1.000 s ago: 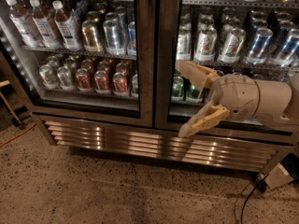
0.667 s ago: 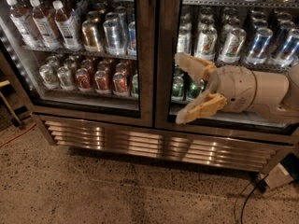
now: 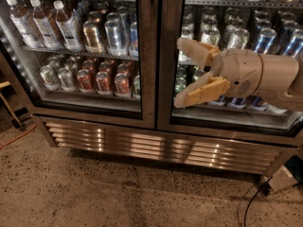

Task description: Open left fridge door

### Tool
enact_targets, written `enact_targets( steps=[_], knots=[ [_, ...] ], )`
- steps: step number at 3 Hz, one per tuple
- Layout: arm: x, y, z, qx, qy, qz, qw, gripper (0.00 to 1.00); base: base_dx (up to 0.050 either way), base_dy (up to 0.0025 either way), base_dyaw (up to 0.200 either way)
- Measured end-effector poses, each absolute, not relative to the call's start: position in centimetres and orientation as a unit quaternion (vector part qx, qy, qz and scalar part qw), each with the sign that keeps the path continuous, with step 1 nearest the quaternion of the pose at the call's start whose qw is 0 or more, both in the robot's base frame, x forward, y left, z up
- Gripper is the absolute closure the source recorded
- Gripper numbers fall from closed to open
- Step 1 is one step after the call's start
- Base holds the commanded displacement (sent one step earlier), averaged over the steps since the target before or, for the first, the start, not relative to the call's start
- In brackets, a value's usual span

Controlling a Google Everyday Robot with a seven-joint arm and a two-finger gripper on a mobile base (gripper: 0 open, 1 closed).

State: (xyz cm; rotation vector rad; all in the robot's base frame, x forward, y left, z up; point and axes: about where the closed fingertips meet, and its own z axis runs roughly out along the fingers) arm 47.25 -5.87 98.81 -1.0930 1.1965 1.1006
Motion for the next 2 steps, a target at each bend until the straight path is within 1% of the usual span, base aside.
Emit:
enact_targets(
  steps=[1,2],
  knots=[
    [47.38,-5.58,98.39,-0.465,0.514,0.465,0.551,0.0,0.0,0.0,0.0],
    [47.67,-4.66,98.85,-0.492,0.546,0.399,0.548,0.0,0.0,0.0,0.0]
  ],
)
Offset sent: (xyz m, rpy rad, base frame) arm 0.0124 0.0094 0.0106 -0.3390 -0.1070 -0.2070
